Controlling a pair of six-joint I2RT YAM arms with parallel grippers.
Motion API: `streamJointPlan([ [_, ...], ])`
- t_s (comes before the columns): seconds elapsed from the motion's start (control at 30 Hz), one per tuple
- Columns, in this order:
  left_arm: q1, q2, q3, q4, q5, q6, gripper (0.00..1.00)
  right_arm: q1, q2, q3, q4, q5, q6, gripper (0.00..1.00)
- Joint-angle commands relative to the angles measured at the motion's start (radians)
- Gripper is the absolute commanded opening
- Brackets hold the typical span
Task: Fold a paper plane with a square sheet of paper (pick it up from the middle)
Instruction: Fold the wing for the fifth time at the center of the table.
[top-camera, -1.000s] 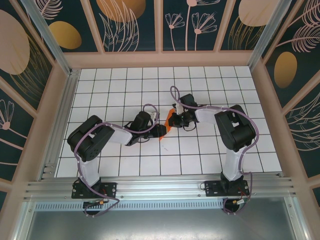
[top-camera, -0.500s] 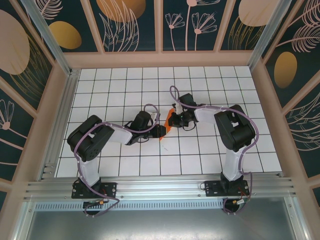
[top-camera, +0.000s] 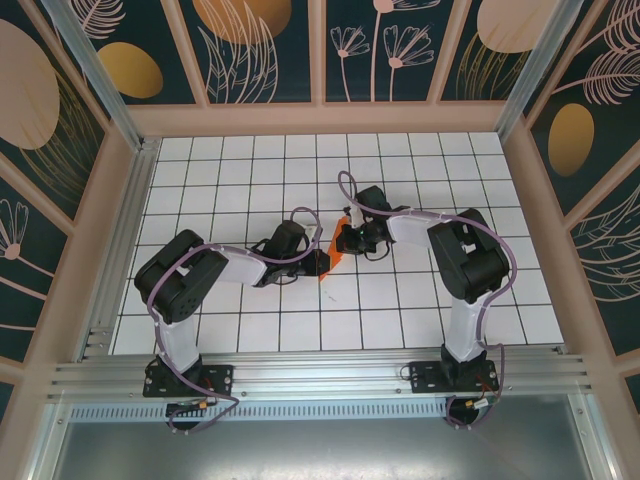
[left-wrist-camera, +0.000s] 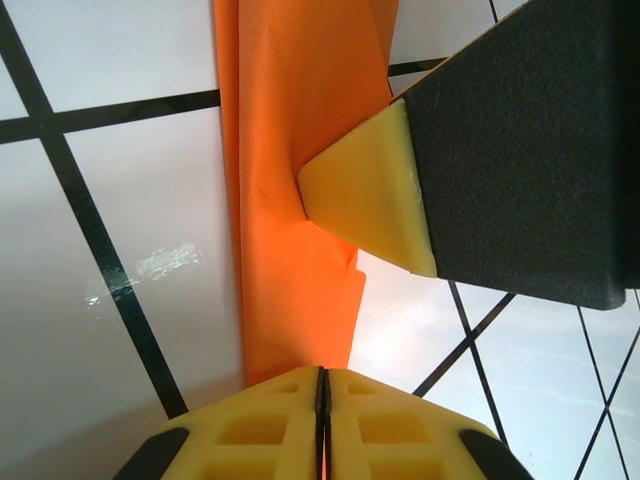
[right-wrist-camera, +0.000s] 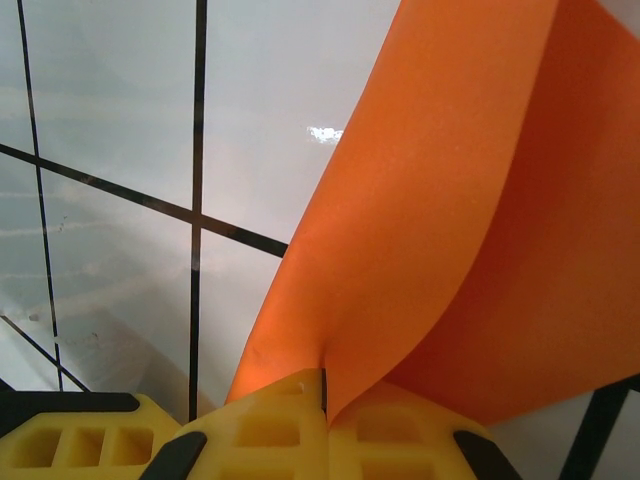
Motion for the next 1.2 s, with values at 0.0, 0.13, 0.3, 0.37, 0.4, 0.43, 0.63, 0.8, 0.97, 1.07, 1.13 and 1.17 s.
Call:
streamJointPlan([
  [0.0,-0.011,0.004,-0.028,-0.178,0.001,0.039,0.09,-0.005,0.059,0.000,-0.052,0.110,0.012,0.03],
  [0.13,-0.011,-0.017,-0.036,-0.185,0.017,0.067,0.08,-0.004,0.062,0.005,-0.058,0.116,0.012,0.03],
  [0.3,-0.011,-0.062,-0.061,-0.204,0.024,0.126,0.06,-0.004,0.064,0.007,-0.059,0.119,0.016,0.02],
  [0.37,-0.012,-0.073,-0.065,-0.220,0.019,0.140,0.05,-0.005,0.067,0.009,-0.061,0.120,0.017,0.02],
  [0.4,-0.012,-0.074,-0.064,-0.220,0.024,0.142,0.04,-0.005,0.069,0.009,-0.060,0.120,0.018,0.02],
  [0.43,-0.012,-0.073,-0.067,-0.218,0.031,0.144,0.04,-0.005,0.069,0.010,-0.060,0.120,0.019,0.02],
  [0.63,-0.014,-0.068,-0.072,-0.216,0.066,0.161,0.02,-0.005,0.070,0.010,-0.065,0.126,0.019,0.02],
  [0.8,-0.025,-0.074,-0.074,-0.241,0.091,0.186,0.02,-0.004,0.073,0.007,-0.065,0.126,0.022,0.02],
  [0.97,-0.042,-0.084,-0.075,-0.261,0.104,0.206,0.02,-0.004,0.075,0.009,-0.065,0.126,0.025,0.01],
  [1.07,-0.053,-0.091,-0.076,-0.266,0.107,0.212,0.02,-0.005,0.078,0.010,-0.066,0.128,0.028,0.01],
  [1.13,-0.058,-0.093,-0.076,-0.268,0.107,0.213,0.02,-0.005,0.080,0.011,-0.066,0.129,0.030,0.01],
  [1.17,-0.062,-0.093,-0.079,-0.271,0.108,0.216,0.02,-0.004,0.081,0.012,-0.066,0.129,0.031,0.01],
])
